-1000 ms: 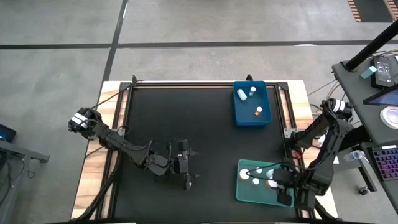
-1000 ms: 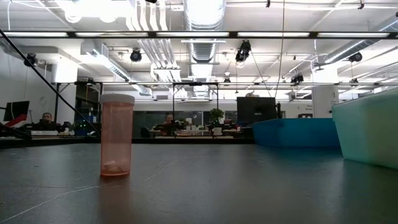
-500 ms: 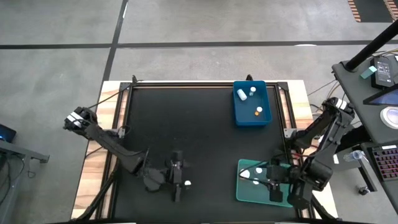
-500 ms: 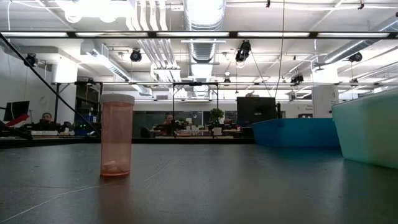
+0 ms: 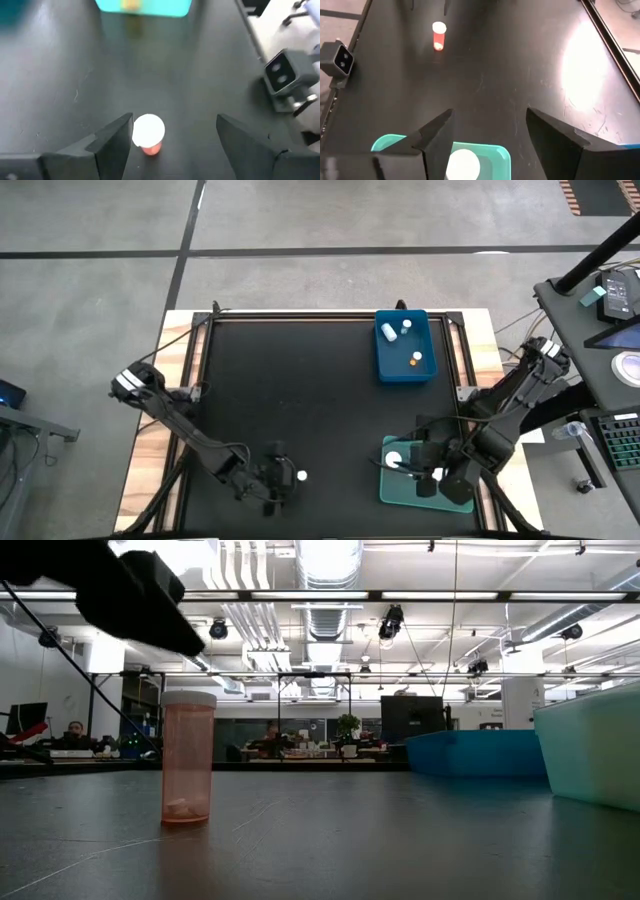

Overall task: Pick and place medicine bottles into bin by pill shape (circle, oval)
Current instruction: Put the red pill bottle into the blue bin

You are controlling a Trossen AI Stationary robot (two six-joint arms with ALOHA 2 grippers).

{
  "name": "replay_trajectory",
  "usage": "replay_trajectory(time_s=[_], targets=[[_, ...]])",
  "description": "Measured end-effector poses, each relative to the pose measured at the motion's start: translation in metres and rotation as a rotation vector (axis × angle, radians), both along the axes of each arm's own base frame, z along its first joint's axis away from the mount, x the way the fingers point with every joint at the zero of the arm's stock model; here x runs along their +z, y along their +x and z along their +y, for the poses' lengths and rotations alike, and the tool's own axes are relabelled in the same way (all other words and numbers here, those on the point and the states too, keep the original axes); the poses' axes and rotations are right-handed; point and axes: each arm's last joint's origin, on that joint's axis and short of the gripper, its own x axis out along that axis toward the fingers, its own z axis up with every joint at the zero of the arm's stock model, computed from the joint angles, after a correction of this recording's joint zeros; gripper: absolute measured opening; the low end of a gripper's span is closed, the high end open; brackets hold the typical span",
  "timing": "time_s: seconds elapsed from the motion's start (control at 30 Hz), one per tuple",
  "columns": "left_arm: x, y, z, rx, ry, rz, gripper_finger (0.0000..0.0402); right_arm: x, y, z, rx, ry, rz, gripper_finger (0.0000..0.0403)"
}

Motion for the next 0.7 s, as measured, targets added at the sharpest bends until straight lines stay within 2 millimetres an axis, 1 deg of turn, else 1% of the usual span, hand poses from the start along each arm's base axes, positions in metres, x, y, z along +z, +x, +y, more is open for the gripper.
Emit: replay_trajectory(time_s=[0.3, 0.43, 0.57, 0.7], targets=[[-0.032, 0.013, 0.005, 0.048, 0.065, 0.068, 0.027, -0.002, 0.0, 0.0, 0.007, -0.007, 0.005, 0.0237], [-0.037, 0.016, 0.007, 0.055, 0.075, 0.08, 0.027, -0.004, 0.0, 0.0, 0.005, -0.01, 0.003, 0.0237], [-0.037, 0.016, 0.007, 0.056, 0.075, 0.079, 0.0269, -0.007, -0.001, -0.001, 0.004, -0.024, 0.007, 0.0237], [-0.037, 0.016, 0.007, 0.057, 0.077, 0.078, 0.0249, -0.014, -0.001, -0.003, -0.006, -0.044, 0.016, 0.0237]])
